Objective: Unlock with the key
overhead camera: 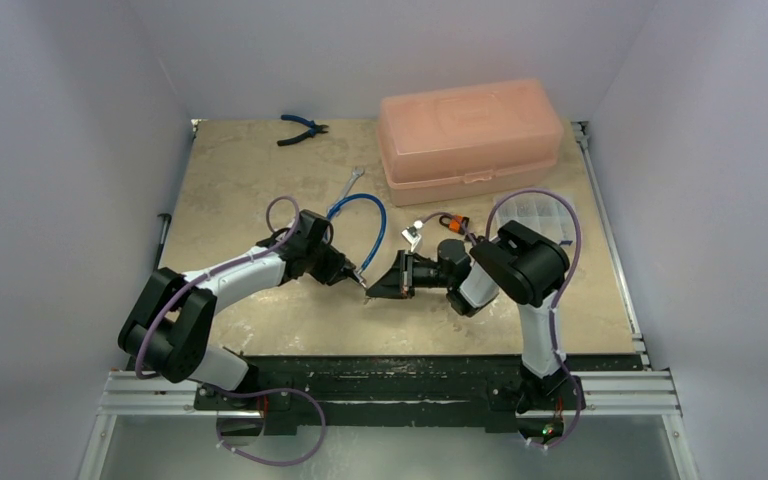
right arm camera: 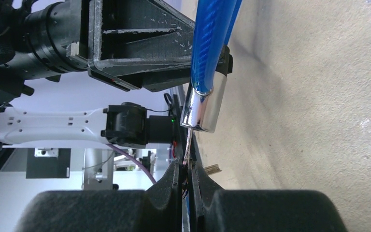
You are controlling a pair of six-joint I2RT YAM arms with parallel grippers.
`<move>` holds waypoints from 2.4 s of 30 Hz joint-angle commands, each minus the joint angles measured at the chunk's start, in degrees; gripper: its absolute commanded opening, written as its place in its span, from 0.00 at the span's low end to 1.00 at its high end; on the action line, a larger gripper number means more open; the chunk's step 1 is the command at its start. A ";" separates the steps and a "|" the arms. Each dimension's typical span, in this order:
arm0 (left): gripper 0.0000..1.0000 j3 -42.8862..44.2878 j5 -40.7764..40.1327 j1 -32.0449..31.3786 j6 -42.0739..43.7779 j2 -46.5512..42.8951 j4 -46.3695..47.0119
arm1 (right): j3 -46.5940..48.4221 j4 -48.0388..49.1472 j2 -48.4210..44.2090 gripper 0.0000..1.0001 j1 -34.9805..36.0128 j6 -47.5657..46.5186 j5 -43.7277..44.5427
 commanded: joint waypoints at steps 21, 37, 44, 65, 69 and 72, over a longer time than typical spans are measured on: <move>0.00 1.61 7.71 -0.79 1.36 -3.47 2.35 | 9.54 -43.49 -15.65 0.00 -0.37 -30.77 11.54; 0.00 0.46 7.40 -0.80 0.35 -5.67 3.06 | 4.50 -29.84 -14.63 0.00 -0.58 -19.73 9.48; 0.00 0.13 7.91 -0.88 0.41 -6.05 3.13 | 3.03 -13.30 -8.92 0.00 -0.85 -6.16 6.95; 0.00 0.24 8.60 -2.43 -0.18 -6.34 2.82 | 12.87 -42.05 -15.06 0.00 -0.72 -26.77 17.71; 0.00 0.11 8.43 -2.53 -0.42 -6.59 3.02 | 13.27 -42.39 -14.74 0.00 -0.65 -25.94 17.67; 0.00 0.10 7.85 -2.52 -0.38 -6.73 2.81 | 12.98 -43.25 -15.36 0.00 -0.69 -26.07 17.33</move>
